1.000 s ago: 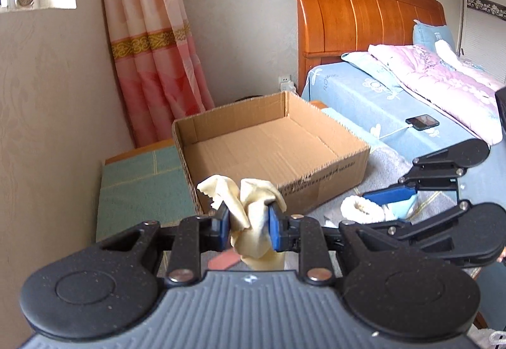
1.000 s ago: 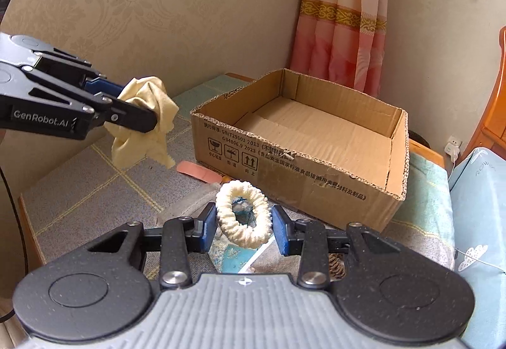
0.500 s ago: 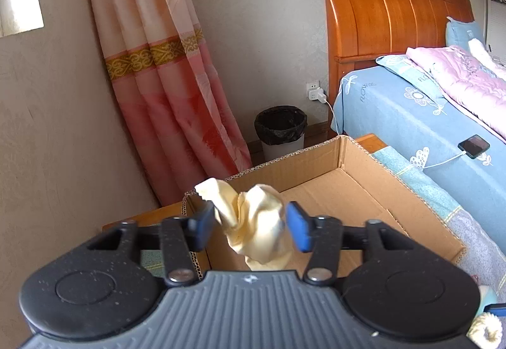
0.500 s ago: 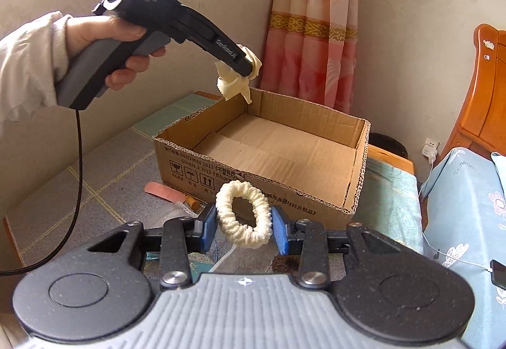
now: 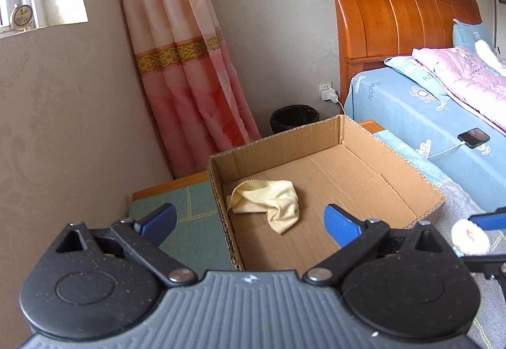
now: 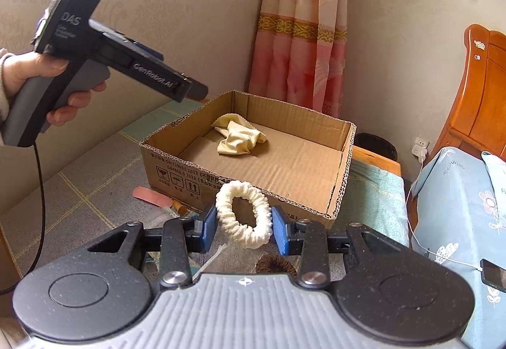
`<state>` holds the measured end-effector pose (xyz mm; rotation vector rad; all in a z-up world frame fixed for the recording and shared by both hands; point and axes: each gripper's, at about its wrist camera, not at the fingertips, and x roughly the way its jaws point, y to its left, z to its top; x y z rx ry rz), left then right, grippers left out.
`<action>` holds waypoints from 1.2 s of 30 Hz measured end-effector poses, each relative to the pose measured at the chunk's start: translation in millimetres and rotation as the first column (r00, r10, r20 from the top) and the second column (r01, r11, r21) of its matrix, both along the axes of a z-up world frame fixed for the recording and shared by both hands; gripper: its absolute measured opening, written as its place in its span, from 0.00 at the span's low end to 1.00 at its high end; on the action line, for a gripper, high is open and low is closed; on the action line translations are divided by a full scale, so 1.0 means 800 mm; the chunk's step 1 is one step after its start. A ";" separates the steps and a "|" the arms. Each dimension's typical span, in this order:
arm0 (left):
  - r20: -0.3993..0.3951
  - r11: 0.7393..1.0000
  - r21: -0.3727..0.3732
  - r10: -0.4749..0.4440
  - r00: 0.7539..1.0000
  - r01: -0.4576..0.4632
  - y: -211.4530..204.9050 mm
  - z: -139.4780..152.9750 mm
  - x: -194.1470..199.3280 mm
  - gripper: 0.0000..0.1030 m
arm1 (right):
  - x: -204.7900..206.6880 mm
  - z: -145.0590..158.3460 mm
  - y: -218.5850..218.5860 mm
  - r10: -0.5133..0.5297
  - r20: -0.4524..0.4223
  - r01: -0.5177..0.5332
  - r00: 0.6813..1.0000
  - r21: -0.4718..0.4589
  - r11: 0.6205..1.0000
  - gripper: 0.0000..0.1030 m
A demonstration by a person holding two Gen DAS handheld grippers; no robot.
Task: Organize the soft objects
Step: 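Carry the yellow cloth into the box and open the left tool, then lower the cream ring into the box and open the right tool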
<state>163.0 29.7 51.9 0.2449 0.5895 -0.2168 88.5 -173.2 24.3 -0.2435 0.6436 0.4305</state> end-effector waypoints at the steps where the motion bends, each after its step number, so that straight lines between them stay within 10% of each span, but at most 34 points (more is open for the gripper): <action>1: -0.001 1.000 -0.014 0.013 1.000 -0.013 0.004 -0.001 -0.013 0.99 | 0.001 0.001 0.001 -0.001 0.002 0.001 1.000 -0.002 1.000 0.41; 13: -0.088 0.981 -0.130 0.132 0.987 -0.143 0.036 -0.050 -0.083 0.99 | 0.052 0.021 0.004 -0.057 0.024 0.058 0.998 -0.017 0.998 0.41; 19: 0.028 0.981 -0.060 0.184 0.983 -0.182 0.035 -0.057 -0.102 0.99 | 0.111 0.020 0.009 -0.097 0.010 0.097 0.995 -0.042 0.994 0.41; 30: -0.051 0.978 -0.068 0.194 0.980 -0.197 0.043 -0.071 -0.107 0.99 | 0.226 0.006 0.039 -0.123 -0.014 0.122 0.992 -0.085 0.989 0.43; 36: -0.067 0.977 -0.071 0.194 0.979 -0.199 0.046 -0.075 -0.108 0.99 | 0.242 0.006 0.036 -0.168 0.016 0.168 0.986 -0.055 0.984 0.98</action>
